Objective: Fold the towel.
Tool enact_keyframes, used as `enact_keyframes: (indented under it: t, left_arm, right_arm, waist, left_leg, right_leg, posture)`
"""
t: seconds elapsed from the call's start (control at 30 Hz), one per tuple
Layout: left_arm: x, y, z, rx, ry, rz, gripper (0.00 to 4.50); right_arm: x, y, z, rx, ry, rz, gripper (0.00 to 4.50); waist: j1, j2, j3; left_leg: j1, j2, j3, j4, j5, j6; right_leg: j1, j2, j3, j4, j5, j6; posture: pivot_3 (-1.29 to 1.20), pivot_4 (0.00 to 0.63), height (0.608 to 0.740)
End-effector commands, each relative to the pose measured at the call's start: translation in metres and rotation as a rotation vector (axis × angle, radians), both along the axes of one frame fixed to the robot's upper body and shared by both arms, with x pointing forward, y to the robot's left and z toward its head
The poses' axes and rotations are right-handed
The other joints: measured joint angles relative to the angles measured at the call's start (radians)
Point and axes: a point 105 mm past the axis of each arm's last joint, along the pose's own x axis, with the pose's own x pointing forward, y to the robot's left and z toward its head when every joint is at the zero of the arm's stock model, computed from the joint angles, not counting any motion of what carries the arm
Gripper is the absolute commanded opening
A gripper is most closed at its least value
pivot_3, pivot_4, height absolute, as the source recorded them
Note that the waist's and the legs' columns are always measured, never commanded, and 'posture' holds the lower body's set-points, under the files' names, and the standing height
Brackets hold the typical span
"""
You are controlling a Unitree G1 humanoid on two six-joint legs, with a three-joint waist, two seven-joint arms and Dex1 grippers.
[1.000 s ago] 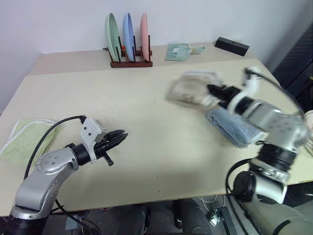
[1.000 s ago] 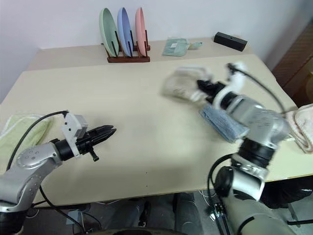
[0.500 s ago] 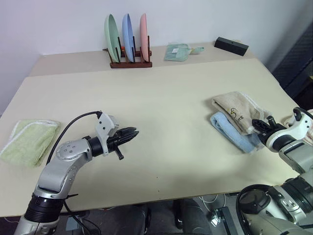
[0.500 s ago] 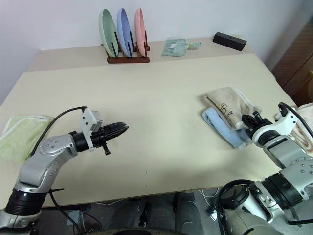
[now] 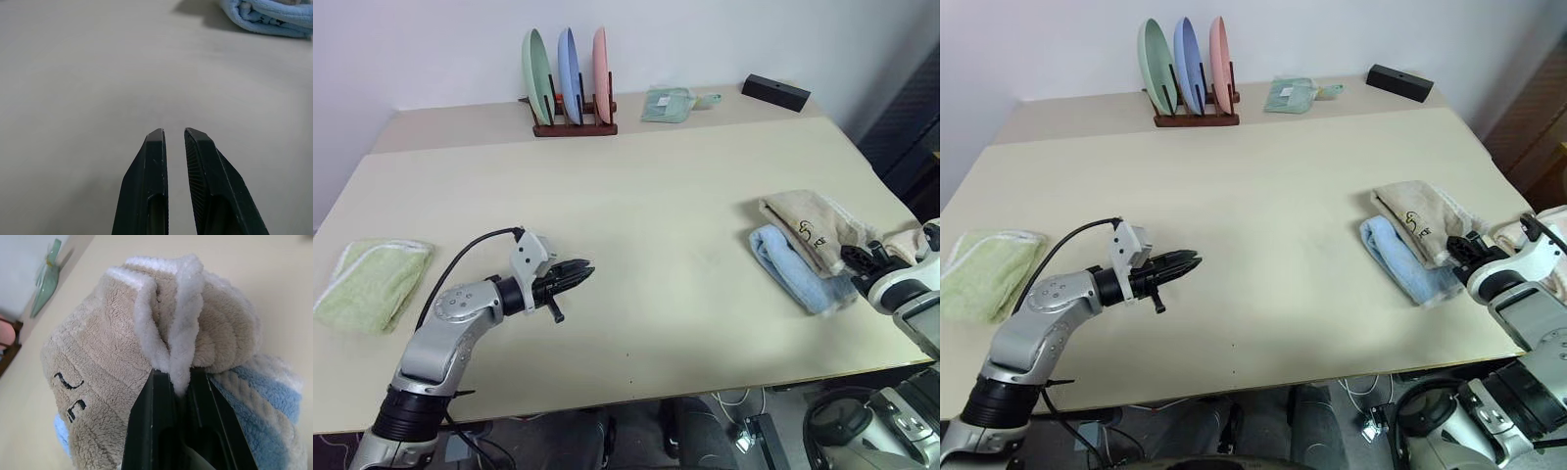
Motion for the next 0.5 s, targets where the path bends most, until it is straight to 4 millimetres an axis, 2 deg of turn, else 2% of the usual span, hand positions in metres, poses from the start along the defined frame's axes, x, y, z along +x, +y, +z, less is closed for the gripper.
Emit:
enact_keyframes:
  t: [0.03,0.17,0.27,0.43,0.5]
  left_arm:
    - [-0.001,-0.001,0.007,-0.004,-0.042,-0.006,0.61]
    - [-0.003,0.002,0.006,-0.001,-0.040,0.012,0.61]
    - [-0.002,0.006,0.006,0.000,-0.045,0.034,0.61]
    - [0.010,0.028,0.010,0.008,-0.076,0.148,0.61]
    - [0.014,0.043,0.013,0.018,-0.096,0.209,0.61]
  right_arm:
    - [0.008,0.001,0.030,-0.106,-0.106,0.022,1.02]
    - [0.015,-0.004,0.051,-0.280,-0.152,-0.004,2.94]
    - [0.019,-0.009,0.071,-0.372,-0.208,-0.024,2.94]
    - [0.026,-0.020,0.099,-0.546,-0.274,-0.060,2.94]
    - [0.034,-0.009,0.105,-0.659,-0.286,0.012,2.94]
  waist:
    - [-0.001,0.000,0.000]
    - [0.000,0.000,0.000]
    - [0.002,0.000,0.000]
    - [0.001,0.000,0.000]
    - [0.000,0.000,0.000]
  left_leg:
    - [0.000,0.000,0.000,0.000,0.000,0.000]
    - [0.000,0.000,0.000,0.000,0.000,0.000]
    - [0.000,0.000,0.000,0.000,0.000,0.000]
    - [0.000,0.000,0.000,0.000,0.000,0.000]
    - [0.000,0.000,0.000,0.000,0.000,0.000]
  right_leg:
    - [0.000,0.000,0.000,0.000,0.000,0.000]
    - [0.000,0.000,0.000,0.000,0.000,0.000]
    - [0.000,0.000,0.000,0.000,0.000,0.000]
    - [0.000,0.000,0.000,-0.001,0.000,0.000]
    - [0.000,0.000,0.000,-0.001,0.000,0.000]
  posture:
    - [0.00,0.150,0.740]
    - [0.00,0.150,0.740]
    - [0.00,0.150,0.740]
    - [0.00,0.150,0.740]
    - [0.00,0.150,0.740]
